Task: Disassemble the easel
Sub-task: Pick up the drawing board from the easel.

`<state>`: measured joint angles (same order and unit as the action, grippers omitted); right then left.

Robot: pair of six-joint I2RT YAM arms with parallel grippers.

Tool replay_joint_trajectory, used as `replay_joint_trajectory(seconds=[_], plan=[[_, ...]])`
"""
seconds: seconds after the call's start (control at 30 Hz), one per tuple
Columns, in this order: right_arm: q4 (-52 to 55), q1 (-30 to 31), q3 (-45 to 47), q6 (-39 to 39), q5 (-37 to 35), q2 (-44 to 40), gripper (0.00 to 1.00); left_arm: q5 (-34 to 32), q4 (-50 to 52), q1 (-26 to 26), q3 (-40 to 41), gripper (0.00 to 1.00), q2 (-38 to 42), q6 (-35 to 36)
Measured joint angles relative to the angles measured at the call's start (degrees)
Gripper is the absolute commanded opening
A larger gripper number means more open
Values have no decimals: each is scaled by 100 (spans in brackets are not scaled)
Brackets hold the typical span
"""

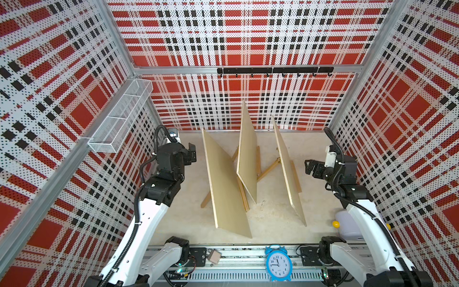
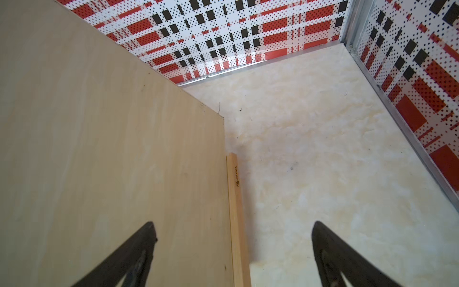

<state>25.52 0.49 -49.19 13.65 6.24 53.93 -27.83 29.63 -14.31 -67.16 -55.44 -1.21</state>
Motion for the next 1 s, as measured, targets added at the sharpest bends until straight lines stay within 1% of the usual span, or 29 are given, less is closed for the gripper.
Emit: replay_joint_trajectory(seconds=[0.17,0.27,0.37,0.43,0.5,0.57,0.67,0.73,0.87,0.9,0.97,1.0], plan=[[533,0,-669,13,413,-61,100,337,933,-7,-839,95,186,-302],[973,0,-1224,-11,555,87,99,544,1663,-26,-1707,84,76,-520],[1471,0,-1849,-52,621,404,97,776,2553,-35,-2798,83,-295,-804],[1794,0,-2221,-68,675,645,97,997,3222,-35,-3593,80,-647,-1038],[2079,0,-2468,-76,745,835,97,1285,3873,-37,-4234,79,-1027,-1283],[2328,0,-2586,-74,828,955,98,1596,4461,-70,-4636,78,-1349,-1541],[2610,0,-2605,-55,957,999,98,2015,5154,-326,-4765,78,-1679,-1963],[2741,0,-2605,-48,1049,992,98,2256,5458,-601,-4669,74,-1801,-2262],[2852,0,-2608,-33,1248,990,98,2400,5818,-1217,-4448,71,-1808,-2841],[2865,0,-2608,-31,1292,990,98,2396,5862,-1335,-4413,67,-1799,-2957],[2874,0,-2608,-31,1373,990,98,2382,5893,-1534,-4315,48,-1762,-3202],[2874,0,-2608,-31,1405,990,98,2380,5899,-1593,-4253,46,-1740,-3300]])
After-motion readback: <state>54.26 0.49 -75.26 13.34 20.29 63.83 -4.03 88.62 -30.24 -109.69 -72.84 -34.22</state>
